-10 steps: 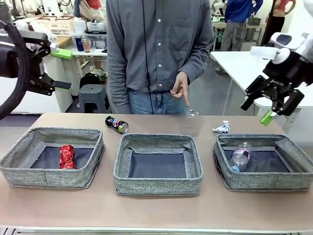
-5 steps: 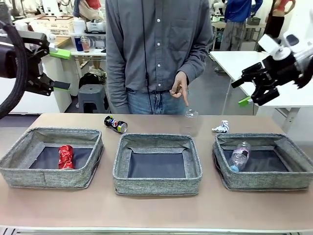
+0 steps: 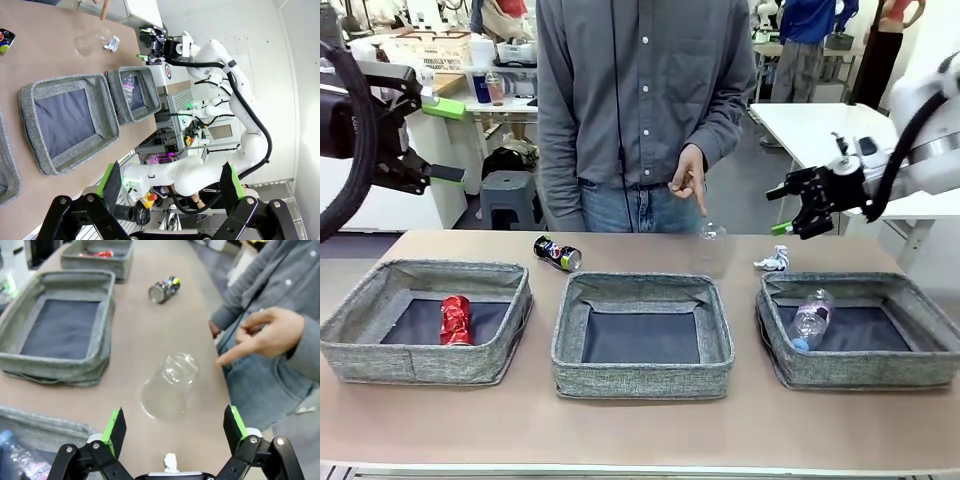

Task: Sort the waste into the appropriate baskets.
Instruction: Pick up the waste item pointed out by the person.

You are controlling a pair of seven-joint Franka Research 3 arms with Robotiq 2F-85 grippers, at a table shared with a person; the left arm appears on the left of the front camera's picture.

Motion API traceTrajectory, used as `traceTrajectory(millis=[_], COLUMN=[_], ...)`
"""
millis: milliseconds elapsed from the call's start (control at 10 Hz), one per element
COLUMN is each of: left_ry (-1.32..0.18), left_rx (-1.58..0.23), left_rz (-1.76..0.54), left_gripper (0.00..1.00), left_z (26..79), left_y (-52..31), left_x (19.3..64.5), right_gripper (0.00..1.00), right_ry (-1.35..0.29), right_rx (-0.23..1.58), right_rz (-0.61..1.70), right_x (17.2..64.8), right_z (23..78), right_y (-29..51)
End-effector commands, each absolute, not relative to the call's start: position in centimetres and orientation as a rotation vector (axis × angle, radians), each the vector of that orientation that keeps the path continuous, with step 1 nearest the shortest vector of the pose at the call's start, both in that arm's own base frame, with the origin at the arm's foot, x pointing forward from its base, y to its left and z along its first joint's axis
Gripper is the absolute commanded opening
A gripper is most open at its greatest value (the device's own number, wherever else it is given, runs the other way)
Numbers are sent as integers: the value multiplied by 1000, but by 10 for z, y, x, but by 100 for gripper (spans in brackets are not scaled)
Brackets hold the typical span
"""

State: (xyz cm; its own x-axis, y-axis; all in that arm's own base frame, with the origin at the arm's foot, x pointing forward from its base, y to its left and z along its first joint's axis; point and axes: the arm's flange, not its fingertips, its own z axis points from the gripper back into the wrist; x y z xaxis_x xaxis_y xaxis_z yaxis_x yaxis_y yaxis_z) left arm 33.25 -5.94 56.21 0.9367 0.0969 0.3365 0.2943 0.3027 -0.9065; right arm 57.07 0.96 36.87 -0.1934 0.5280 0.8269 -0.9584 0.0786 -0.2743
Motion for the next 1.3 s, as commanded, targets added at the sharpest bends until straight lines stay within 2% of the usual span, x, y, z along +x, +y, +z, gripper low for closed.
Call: traceTrajectory(millis=[0, 300, 600, 900, 1000, 1200], left_ry=[-353, -353, -353, -353, -353, -353], left_rx=[-1273, -1273, -1273, -1273, -1273, -1273], left_rz=[-131, -131, -131, -131, -131, -131], left_gripper=[100, 100, 100, 100, 100, 100], left_z=[566, 566, 566, 566, 566, 566], left_y=[-60, -60, -60, -60, -60, -60], left_x=[331, 331, 331, 331, 331, 331], right_gripper=[100, 100, 100, 100, 100, 100], right_ry=[-986, -907, -810, -751, -821, -797], right_rx=[634, 726, 657, 729, 688, 699], right_rz=[1434, 1278, 1328, 1349, 1353, 1364], right_x=[596, 628, 635, 632, 633, 631], right_z=[348, 317, 316, 315, 311, 310], right_y=[17, 44, 69, 81, 76, 81])
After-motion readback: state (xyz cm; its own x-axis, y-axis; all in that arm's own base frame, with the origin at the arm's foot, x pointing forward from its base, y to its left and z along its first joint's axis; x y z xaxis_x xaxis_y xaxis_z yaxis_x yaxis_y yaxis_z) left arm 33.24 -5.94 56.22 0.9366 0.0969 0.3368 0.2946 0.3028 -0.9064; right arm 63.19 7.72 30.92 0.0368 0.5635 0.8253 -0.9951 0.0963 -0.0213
